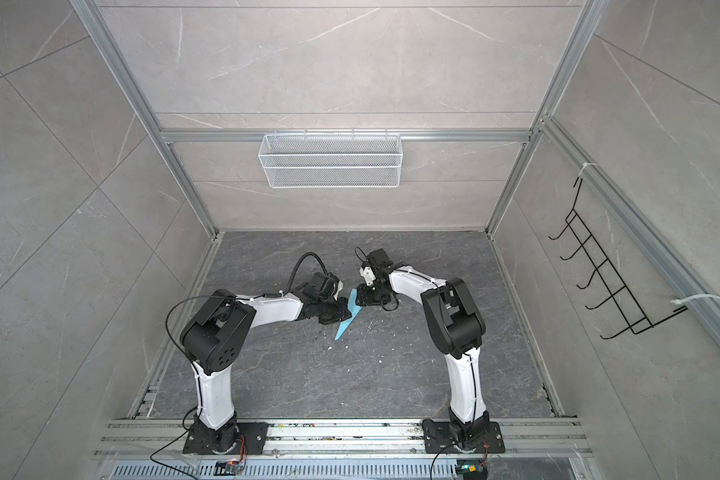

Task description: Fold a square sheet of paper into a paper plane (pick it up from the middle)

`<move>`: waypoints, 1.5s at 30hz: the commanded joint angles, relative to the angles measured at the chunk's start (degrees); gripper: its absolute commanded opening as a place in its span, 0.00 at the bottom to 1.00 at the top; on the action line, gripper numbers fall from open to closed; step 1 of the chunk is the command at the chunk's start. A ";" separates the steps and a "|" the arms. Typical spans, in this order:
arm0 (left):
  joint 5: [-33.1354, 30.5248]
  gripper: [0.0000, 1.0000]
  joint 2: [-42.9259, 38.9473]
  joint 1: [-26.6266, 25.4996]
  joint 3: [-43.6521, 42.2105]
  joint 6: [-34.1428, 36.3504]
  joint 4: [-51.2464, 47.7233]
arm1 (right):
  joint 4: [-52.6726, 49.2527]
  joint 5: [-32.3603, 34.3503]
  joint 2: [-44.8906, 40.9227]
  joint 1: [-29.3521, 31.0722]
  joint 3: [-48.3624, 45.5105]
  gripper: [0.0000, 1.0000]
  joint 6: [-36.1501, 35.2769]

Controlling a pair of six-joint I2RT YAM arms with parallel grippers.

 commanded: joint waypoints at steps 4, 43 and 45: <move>-5.17 0.00 0.40 0.28 -4.18 -0.76 -3.51 | 12.38 -8.76 -9.90 -2.01 -10.27 0.48 2.35; -5.61 0.00 1.13 0.28 -5.74 -1.03 -4.22 | 21.89 -20.24 6.71 -9.85 -7.96 0.08 5.48; -5.60 0.00 1.04 0.28 -5.95 -1.05 -4.22 | 21.03 -18.63 7.42 -10.41 -6.77 0.08 6.05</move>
